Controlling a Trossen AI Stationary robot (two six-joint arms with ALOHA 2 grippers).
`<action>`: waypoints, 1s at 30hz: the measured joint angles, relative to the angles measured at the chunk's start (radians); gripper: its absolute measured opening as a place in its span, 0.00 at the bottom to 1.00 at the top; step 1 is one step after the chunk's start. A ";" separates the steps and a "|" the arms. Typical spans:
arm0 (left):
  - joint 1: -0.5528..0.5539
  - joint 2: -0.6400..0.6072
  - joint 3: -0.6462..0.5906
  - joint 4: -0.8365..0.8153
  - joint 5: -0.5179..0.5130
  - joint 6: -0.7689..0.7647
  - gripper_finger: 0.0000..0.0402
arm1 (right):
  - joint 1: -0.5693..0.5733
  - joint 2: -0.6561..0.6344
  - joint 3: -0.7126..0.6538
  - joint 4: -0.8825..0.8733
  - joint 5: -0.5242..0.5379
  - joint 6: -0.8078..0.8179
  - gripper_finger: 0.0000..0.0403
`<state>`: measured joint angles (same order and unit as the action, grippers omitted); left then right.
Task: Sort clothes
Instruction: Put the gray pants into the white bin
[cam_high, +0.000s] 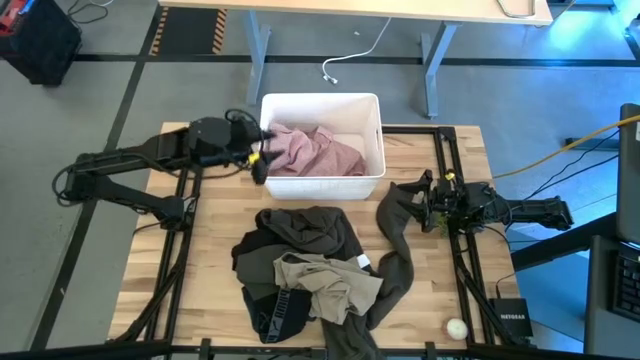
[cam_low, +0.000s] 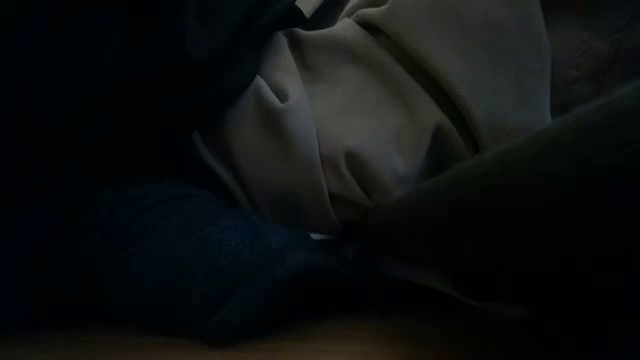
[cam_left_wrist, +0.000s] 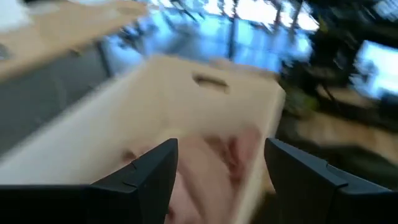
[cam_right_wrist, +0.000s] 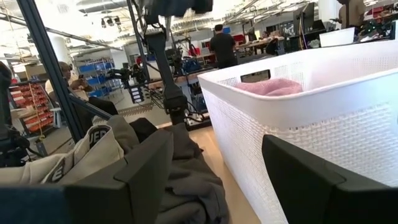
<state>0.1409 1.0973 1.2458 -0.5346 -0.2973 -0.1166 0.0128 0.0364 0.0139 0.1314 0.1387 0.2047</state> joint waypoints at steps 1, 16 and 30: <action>-0.012 0.000 -0.002 -0.032 0.005 -0.006 0.59 | 0.000 0.000 0.000 0.002 0.000 0.001 0.66; -0.261 -0.075 -0.100 -0.024 -0.083 -0.048 0.59 | 0.000 0.000 0.000 0.111 -0.063 0.029 0.66; -0.416 -0.096 -0.334 0.375 -0.135 0.016 0.59 | 0.000 0.000 0.100 0.069 -0.071 0.008 0.66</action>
<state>-0.2755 1.0012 0.9114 -0.1591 -0.4328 -0.1004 0.0128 0.0368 0.1135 0.2001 0.0673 0.2124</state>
